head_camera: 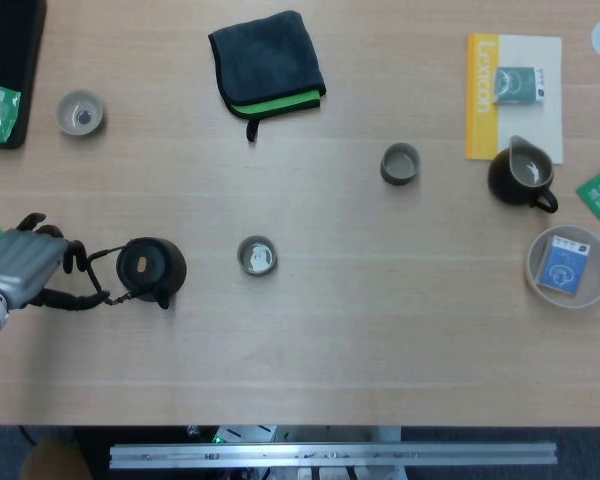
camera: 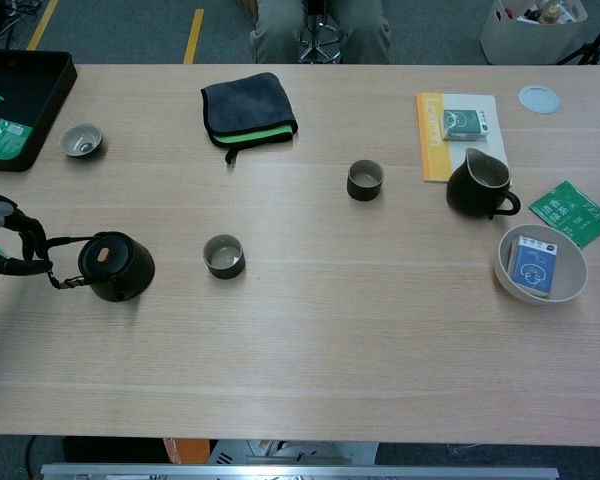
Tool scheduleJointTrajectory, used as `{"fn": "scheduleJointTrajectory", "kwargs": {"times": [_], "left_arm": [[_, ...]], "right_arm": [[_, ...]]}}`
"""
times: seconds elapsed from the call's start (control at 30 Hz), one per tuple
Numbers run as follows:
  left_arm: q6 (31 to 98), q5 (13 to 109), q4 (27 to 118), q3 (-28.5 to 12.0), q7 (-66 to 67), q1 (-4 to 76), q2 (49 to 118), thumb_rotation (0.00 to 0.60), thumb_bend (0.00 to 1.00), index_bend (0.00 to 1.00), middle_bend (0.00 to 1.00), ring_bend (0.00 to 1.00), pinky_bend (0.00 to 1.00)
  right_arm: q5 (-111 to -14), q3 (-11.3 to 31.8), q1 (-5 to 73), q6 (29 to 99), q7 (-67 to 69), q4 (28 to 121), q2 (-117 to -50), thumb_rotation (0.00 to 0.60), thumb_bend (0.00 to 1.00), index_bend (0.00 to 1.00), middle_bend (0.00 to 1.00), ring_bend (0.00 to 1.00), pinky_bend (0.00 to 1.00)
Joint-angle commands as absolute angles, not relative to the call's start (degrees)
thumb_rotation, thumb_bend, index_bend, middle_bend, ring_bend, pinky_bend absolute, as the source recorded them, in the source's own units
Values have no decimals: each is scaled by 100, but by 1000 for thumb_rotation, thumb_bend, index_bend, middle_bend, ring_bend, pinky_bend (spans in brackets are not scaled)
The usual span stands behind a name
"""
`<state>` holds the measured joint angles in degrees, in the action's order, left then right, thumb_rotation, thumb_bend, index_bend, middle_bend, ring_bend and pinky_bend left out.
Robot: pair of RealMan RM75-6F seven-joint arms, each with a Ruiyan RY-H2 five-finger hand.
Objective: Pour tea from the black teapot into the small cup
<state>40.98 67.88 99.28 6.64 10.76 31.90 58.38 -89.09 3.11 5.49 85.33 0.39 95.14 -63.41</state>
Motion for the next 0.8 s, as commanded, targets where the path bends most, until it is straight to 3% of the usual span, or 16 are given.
{"fn": "scheduleJointTrajectory", "kwargs": {"times": [0.03, 0.1, 0.33, 0.8], "left_arm": [[4257, 6882, 9878, 684, 1162, 3129, 5913, 557, 163, 292, 334, 172, 45], [4387, 6972, 9847, 684, 1173, 3072, 5958, 600, 163, 252, 313, 167, 45], [4758, 7553, 9646, 690, 1029, 2928, 6105, 600, 163, 132, 251, 136, 45], [5016, 8300, 9187, 660, 644, 2892, 6617, 600, 163, 119, 236, 128, 45]], "right_arm": [[-8918, 310, 548, 8539, 38, 9517, -6333, 600, 50, 241, 189, 0, 0], [-8928, 312, 547, 8550, 40, 9527, -6322, 600, 49, 241, 189, 0, 0], [-8940, 317, 547, 8566, 54, 9544, -6310, 600, 50, 241, 189, 0, 0], [-8952, 311, 529, 8597, 100, 9533, -6305, 600, 50, 241, 189, 0, 0]]}}
